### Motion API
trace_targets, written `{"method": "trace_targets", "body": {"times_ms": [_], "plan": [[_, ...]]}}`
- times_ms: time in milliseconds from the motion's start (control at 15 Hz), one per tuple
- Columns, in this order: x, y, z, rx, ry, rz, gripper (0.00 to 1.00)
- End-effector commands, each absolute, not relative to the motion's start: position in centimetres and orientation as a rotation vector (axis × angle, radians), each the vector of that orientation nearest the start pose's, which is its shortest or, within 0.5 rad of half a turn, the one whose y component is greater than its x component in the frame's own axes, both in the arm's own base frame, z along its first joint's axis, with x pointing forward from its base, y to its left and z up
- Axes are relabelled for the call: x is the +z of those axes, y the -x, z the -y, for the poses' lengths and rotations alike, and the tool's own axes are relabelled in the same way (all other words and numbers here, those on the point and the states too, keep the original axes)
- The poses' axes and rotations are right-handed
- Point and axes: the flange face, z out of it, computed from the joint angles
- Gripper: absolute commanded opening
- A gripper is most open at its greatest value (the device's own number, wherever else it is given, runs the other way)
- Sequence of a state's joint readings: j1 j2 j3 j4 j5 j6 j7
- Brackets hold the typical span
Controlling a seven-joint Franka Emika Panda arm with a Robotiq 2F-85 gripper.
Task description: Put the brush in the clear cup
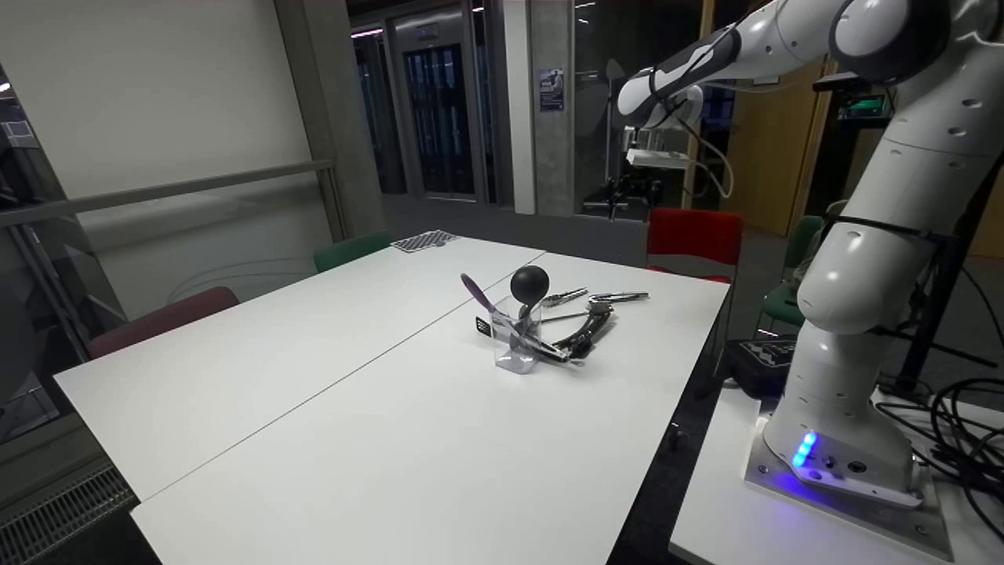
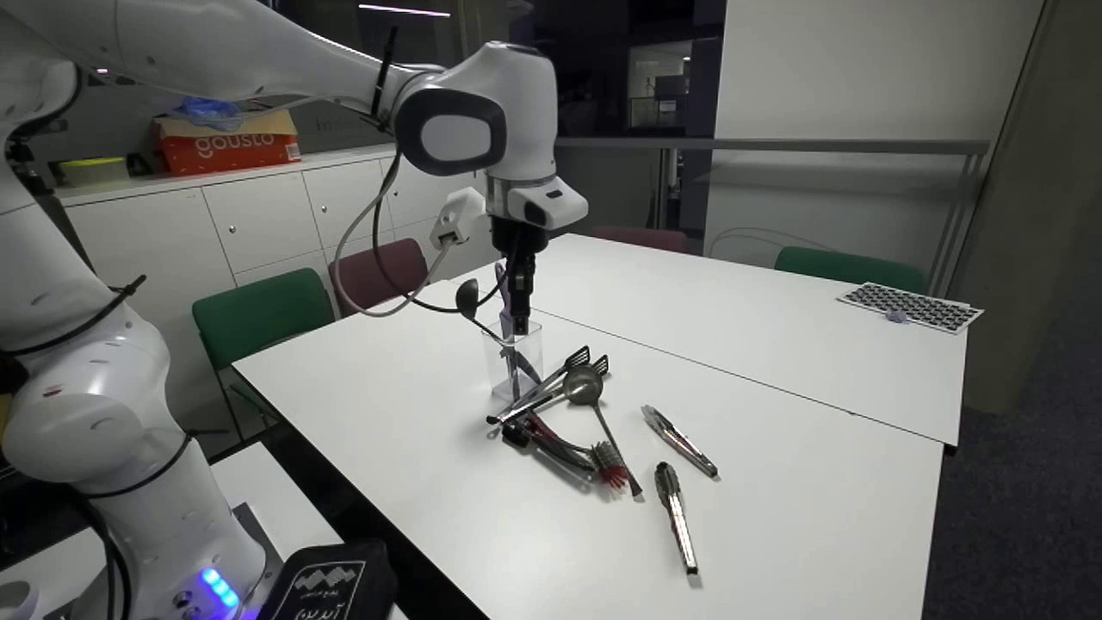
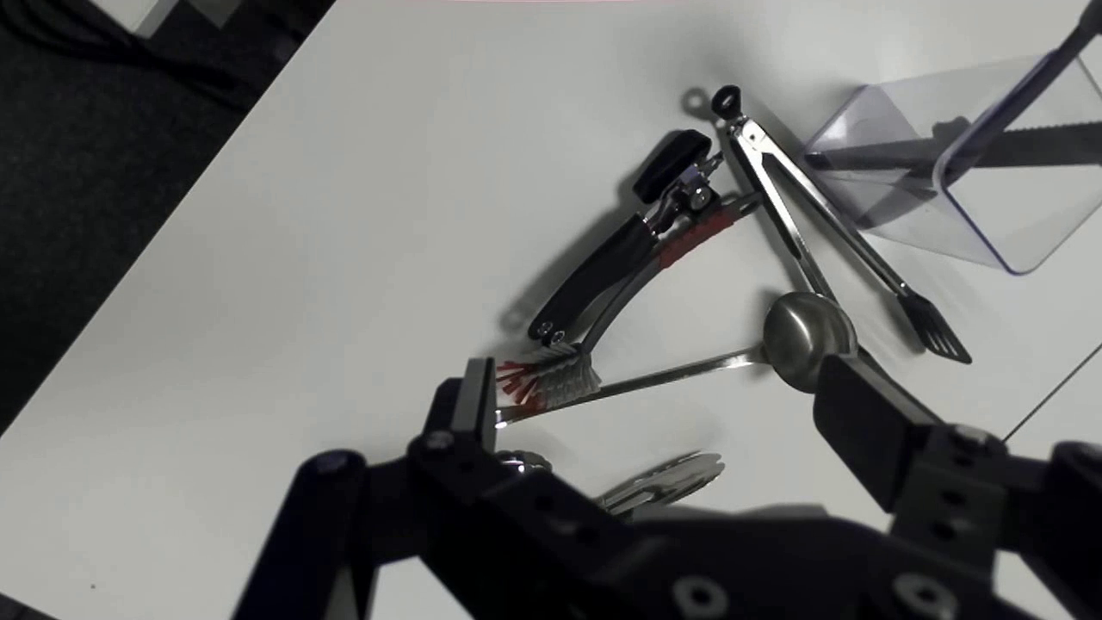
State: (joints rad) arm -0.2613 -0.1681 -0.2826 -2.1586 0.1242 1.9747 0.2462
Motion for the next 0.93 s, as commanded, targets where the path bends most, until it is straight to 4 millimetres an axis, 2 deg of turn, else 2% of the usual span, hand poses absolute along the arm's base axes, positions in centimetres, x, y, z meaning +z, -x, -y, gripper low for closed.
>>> {"method": "trace_targets", "body": {"times_ms": [0,267,533,600,667,867], "plan": [[45.0,-46.1,28.1,0.065,2.573,-1.451,1.0],[42.0,-47.7,30.4,0.164,2.422,-1.71,1.0],[38.7,-48.6,30.9,0.314,2.244,-1.915,1.0],[38.3,-48.7,30.9,0.34,2.205,-1.923,1.0],[38.2,-48.2,30.2,0.285,2.297,-1.873,1.0],[37.3,-48.8,30.5,0.315,2.255,-1.906,1.0]]}}
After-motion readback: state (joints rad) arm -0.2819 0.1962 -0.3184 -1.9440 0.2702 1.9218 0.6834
